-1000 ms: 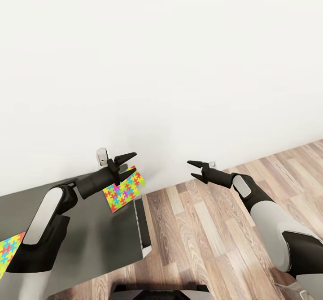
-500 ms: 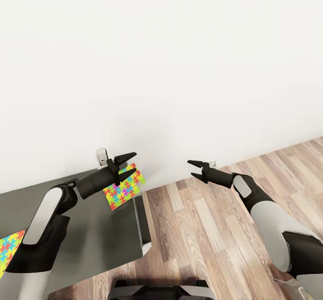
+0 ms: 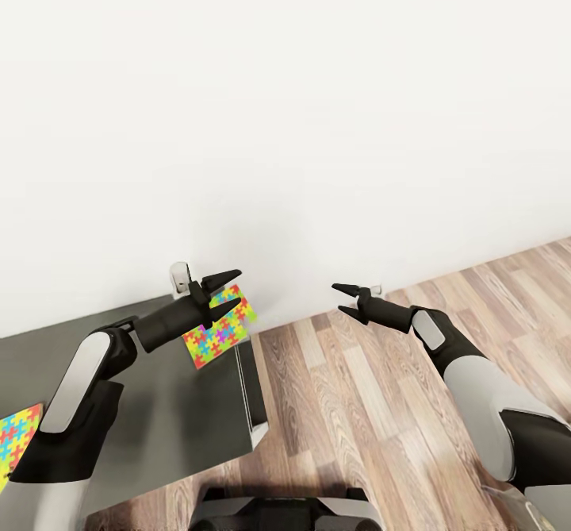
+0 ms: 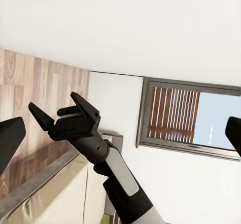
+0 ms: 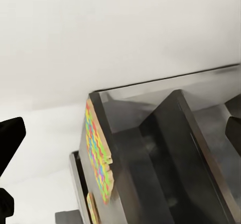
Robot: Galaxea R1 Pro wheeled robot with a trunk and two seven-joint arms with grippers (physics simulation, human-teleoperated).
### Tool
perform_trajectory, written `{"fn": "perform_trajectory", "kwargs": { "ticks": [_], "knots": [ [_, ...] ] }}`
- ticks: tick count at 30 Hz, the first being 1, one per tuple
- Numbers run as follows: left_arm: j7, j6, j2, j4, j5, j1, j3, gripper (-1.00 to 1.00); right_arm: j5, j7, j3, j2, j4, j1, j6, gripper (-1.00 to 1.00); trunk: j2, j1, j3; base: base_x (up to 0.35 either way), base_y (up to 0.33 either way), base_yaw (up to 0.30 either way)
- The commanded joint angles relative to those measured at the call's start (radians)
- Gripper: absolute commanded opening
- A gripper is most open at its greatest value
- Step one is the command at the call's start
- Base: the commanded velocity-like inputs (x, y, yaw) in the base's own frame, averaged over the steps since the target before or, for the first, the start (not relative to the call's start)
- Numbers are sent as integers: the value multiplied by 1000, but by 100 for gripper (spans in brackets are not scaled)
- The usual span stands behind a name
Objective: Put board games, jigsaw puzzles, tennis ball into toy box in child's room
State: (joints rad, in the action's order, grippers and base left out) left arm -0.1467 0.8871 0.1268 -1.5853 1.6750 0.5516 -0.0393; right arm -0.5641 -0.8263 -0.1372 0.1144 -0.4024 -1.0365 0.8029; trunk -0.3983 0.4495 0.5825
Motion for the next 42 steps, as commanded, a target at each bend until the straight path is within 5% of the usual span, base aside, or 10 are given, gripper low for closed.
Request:
{"fn": "perform_trajectory", "kwargs": {
  "ticks": [1,17,42],
  "knots": [
    [-10,1,1,-1,11,1,-1,100,1,-2,-4,0,1,-1,5,100,-2,0,3,0,0,0],
    [-4,2,-1,-8,12,0,-1,100,1,-3,-5,2,-5,4,0,100,-2,0,19,0,0,2],
    [59,3,1,-15,9,-4,-4,100,1,-4,-6,5,-9,10,1,100,-2,0,2,0,0,131]
  ]
}}
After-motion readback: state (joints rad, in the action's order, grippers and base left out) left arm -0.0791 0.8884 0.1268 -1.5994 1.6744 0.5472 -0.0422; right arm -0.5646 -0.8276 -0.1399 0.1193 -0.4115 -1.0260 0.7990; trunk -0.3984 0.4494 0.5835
